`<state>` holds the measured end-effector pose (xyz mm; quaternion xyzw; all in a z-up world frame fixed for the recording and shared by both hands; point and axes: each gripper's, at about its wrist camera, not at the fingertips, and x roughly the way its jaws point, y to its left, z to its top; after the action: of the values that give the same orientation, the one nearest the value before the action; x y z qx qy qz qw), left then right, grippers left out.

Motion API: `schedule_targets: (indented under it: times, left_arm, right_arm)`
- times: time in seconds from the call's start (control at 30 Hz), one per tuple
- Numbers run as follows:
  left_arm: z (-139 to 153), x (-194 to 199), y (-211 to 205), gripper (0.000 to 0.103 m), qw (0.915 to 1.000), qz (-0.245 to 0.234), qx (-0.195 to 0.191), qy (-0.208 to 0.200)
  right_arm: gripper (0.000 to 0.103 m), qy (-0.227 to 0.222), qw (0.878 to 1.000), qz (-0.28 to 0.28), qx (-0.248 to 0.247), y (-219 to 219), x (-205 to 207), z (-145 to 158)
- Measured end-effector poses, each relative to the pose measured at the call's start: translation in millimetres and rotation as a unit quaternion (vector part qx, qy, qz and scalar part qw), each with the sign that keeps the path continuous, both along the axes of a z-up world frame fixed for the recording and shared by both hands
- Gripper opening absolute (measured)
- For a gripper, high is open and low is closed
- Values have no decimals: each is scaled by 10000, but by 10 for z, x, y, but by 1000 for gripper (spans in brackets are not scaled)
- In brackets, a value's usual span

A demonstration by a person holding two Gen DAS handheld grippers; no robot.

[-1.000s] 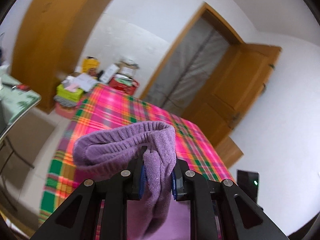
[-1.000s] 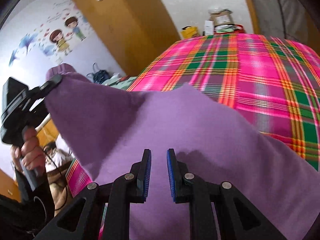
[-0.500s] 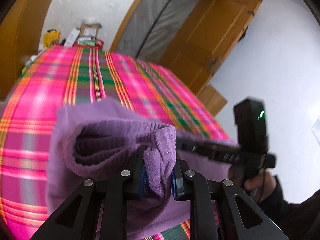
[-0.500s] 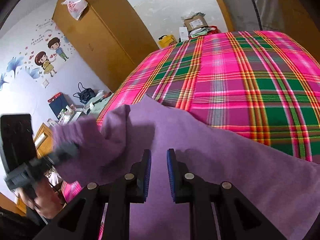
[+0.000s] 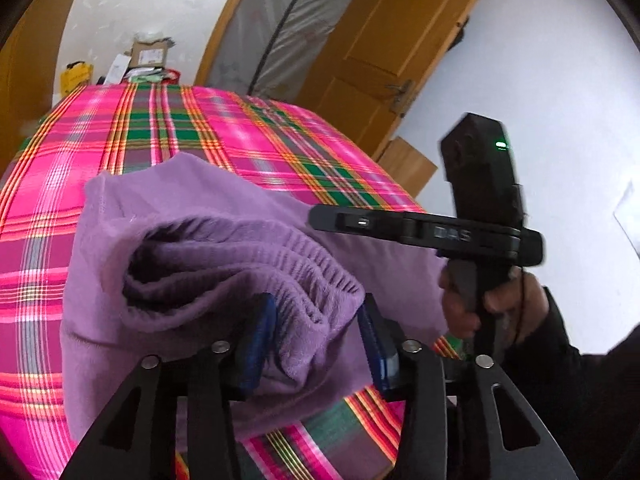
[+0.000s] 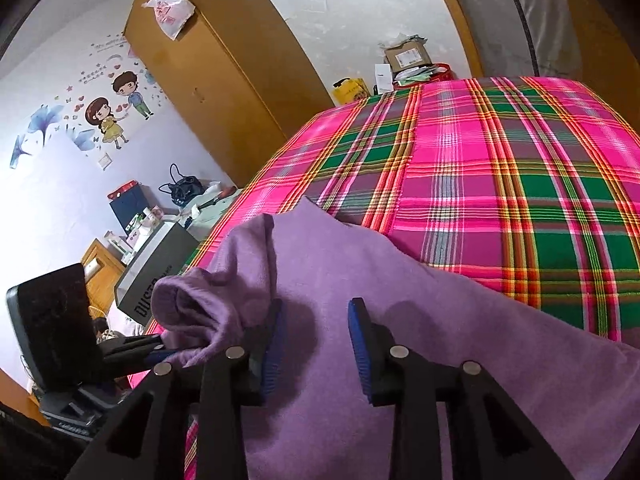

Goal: Fold clothes

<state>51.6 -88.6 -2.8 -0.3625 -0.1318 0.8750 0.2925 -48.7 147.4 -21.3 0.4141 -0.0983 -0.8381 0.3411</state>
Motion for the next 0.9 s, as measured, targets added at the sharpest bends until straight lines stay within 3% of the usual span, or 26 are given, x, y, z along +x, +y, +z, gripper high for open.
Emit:
schedule_targets:
  times: [0.13,0.2,0.37,0.53,0.67,0.77,0.8,0.87,0.9]
  left_arm:
    - [100,85,-67,45,9996,-85,208,175]
    - [146,117,-120,54,9992,-78,305,256]
    - [282,168,-418,54,9967,448,483,468]
    - [235,133,-730,54,9911,1221,458,262]
    - [97,0,-755,54,9879,1528,260,-53]
    - [-10,-127,-684,48,9863,1633,55,-240]
    - [-16,-167,-653,32,9861,1640,-4,-254]
    - [14,-229,-615,20,9863,1633,-49,-224]
    - [29,-260,-596,19,9864,1629,-72,-210]
  right_arm:
    - [33,28,10000,69,-12,-12,8,11]
    - [33,63,9999,139,-25,-31,24,23]
    - [33,130,9994,332,-39,-69,81,31]
    - [34,146,9989,431,-87,-79,118,20]
    - [34,119,9989,441,-121,-68,124,5]
    - [34,105,9988,451,-138,-57,133,-1]
    - [34,102,9988,457,-142,-54,138,-2]
    - [34,101,9986,483,-163,-45,154,-7]
    - [34,105,9985,507,-180,-43,166,-9]
